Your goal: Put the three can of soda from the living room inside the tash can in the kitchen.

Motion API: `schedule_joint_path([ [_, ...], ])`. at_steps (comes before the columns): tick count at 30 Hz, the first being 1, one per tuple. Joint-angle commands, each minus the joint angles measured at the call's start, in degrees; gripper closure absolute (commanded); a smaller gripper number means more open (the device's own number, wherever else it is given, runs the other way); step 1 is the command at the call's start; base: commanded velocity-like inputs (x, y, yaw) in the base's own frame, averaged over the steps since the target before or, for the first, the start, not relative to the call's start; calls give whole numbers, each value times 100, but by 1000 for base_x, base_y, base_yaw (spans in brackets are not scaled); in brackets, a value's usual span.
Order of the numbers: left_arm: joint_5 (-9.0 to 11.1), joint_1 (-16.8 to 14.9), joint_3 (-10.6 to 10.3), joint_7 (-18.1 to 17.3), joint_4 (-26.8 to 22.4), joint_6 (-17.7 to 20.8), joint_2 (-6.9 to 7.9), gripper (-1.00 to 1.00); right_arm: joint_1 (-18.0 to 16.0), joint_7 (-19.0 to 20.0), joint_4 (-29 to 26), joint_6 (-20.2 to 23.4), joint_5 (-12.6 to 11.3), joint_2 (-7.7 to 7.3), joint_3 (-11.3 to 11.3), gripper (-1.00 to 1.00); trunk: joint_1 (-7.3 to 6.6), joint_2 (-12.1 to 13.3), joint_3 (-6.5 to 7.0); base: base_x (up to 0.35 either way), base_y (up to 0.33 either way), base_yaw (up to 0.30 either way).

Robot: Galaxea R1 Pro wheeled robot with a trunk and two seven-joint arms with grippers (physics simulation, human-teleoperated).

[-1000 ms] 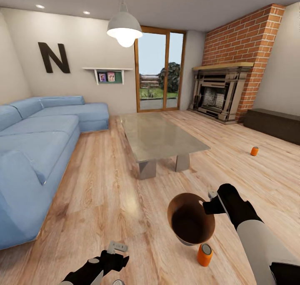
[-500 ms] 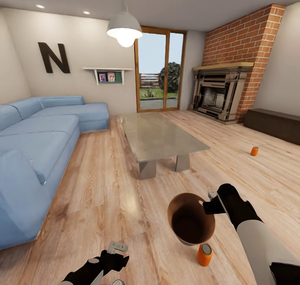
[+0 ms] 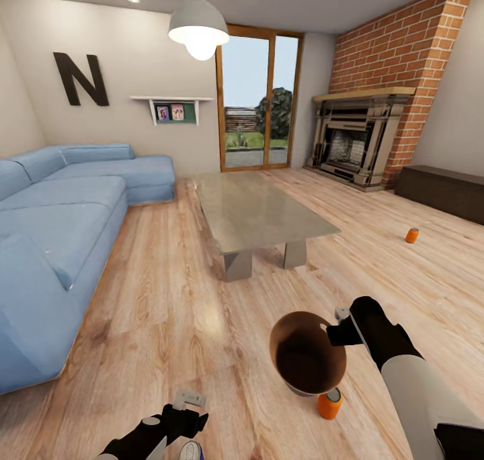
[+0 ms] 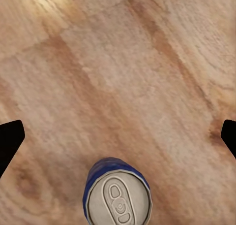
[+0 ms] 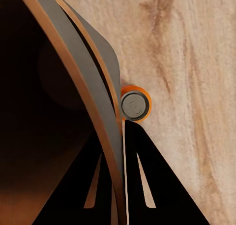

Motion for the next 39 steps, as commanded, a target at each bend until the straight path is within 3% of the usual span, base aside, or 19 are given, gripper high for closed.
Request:
schedule_joint_path([
  [1,0,0,-3,0,0,-6,1,-100,-3,32,-1,23,-141,4,-8,100,-1,0,1,0,0,0],
  [19,2,0,-7,0,0,-34,3,-100,-3,120,-244,23,-209,71,-9,100,-1,0,1,0,0,0],
  [30,2,0,-7,0,0,-42,1,-100,-12,822,-252,23,-220,82,6,100,-1,0,1,0,0,0],
  [39,2,0,-7,0,0,-58,3,-100,-12,1062,-240,23,-205,76,16,100,5,-3,-44,0,0,0],
])
